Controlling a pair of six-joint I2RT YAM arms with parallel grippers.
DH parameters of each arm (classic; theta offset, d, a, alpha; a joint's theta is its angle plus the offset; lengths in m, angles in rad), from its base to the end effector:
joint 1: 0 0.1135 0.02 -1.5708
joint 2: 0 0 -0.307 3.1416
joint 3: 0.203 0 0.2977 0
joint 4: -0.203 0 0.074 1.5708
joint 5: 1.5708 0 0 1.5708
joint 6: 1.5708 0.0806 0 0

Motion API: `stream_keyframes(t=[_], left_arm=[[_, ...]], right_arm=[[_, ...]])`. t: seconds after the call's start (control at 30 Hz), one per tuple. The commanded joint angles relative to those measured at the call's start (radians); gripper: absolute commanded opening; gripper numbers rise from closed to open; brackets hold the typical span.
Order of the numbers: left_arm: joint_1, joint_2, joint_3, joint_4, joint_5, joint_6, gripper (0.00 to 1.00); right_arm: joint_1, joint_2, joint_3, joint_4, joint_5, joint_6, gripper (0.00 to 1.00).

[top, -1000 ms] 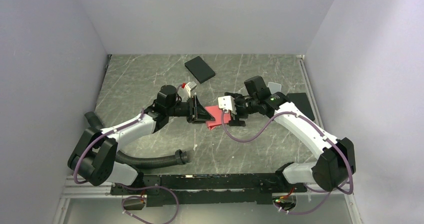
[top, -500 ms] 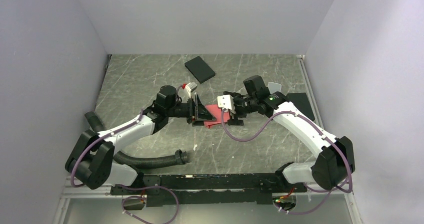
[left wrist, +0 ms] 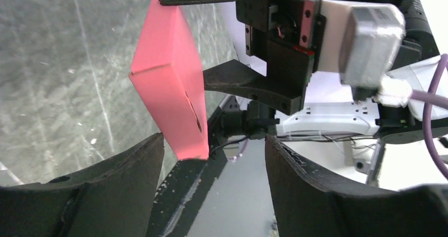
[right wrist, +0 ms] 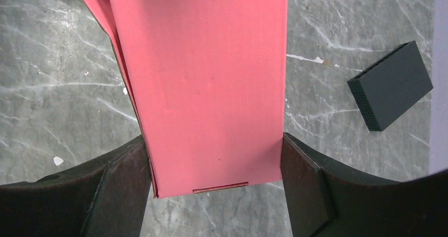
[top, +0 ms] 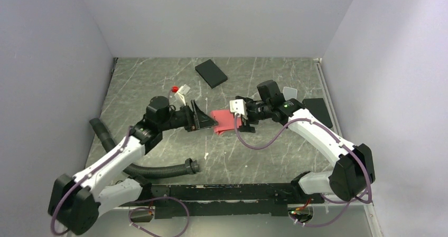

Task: Fold the paper box
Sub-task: Close the paper box.

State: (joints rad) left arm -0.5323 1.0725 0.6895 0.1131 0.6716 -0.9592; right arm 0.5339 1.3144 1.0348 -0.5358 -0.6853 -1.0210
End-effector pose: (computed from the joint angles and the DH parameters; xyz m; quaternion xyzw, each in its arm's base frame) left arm 0.2316 -0.1946 0.2933 0.0359 0.7766 -0.5806 0.2420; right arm 0.2603 0.2131 0.2884 -0.7024 0.5371 0.2193 0.4124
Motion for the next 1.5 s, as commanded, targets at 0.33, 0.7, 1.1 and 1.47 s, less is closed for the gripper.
stream_keyframes(t=[0.33, 0.7, 1.1, 1.47], left_arm=[[-0.017, -0.503, -0.233, 0.034, -0.224, 0.445, 0.88], [-0.058, -0.418, 0.003, -0.339, -0.181, 1.172, 1.00], [-0.090, -0.360, -0.083, -0.176, -0.056, 1.250, 1.00], [-0.215, -0.339, -0.088, -0.133, -0.225, 1.256, 0.99]], right_arm=[[-0.008, 0.028, 0.022, -0.006, -0.170, 0.099, 0.53], [-0.014, 0.046, 0.031, -0.049, -0.227, 0.091, 0.52], [-0.006, 0.055, 0.043, -0.040, -0.218, 0.129, 0.52], [0.001, 0.069, 0.052, -0.031, -0.211, 0.163, 0.52]])
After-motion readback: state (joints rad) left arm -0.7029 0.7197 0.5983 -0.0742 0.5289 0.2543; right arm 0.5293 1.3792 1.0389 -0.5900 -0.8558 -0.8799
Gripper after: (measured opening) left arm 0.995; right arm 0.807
